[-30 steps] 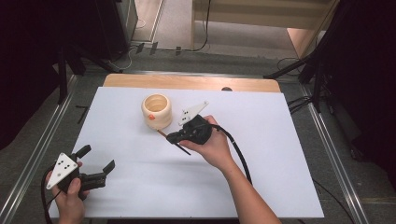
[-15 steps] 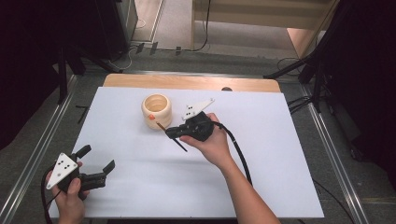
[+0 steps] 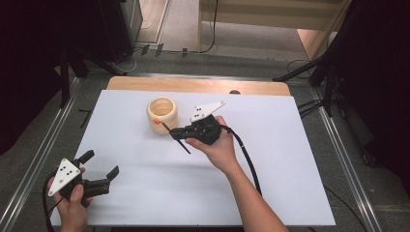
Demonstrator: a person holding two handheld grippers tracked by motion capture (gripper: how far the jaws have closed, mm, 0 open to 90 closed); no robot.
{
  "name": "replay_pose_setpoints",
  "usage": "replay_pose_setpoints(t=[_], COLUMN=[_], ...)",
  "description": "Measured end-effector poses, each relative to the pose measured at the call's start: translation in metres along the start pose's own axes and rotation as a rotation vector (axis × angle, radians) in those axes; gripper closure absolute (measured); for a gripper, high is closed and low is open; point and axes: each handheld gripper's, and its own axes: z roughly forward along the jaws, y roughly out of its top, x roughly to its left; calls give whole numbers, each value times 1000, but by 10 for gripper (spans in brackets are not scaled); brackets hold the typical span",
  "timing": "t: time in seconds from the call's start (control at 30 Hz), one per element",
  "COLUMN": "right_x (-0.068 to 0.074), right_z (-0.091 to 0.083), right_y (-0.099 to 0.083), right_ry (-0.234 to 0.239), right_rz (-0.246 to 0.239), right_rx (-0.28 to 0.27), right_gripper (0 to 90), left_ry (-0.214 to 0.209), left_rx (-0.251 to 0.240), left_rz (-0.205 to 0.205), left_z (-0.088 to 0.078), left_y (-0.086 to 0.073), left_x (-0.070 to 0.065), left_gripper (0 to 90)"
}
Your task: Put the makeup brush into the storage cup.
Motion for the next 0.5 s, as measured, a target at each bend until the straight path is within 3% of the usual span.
replay_pose_setpoints(t=[0.1, 0.5], right_x=[-1, -6], right_z=[0, -7], right_y=[0, 2], right_ry=[7, -47], right_rz=[9, 22], right_rx=[-18, -129], right_gripper=[848, 848], left_ry=[0, -2], left_rx=[0, -2], left_rz=[1, 0], left_z=[0, 0], left_y=[0, 0], left_x=[0, 0], left_gripper=[0, 0])
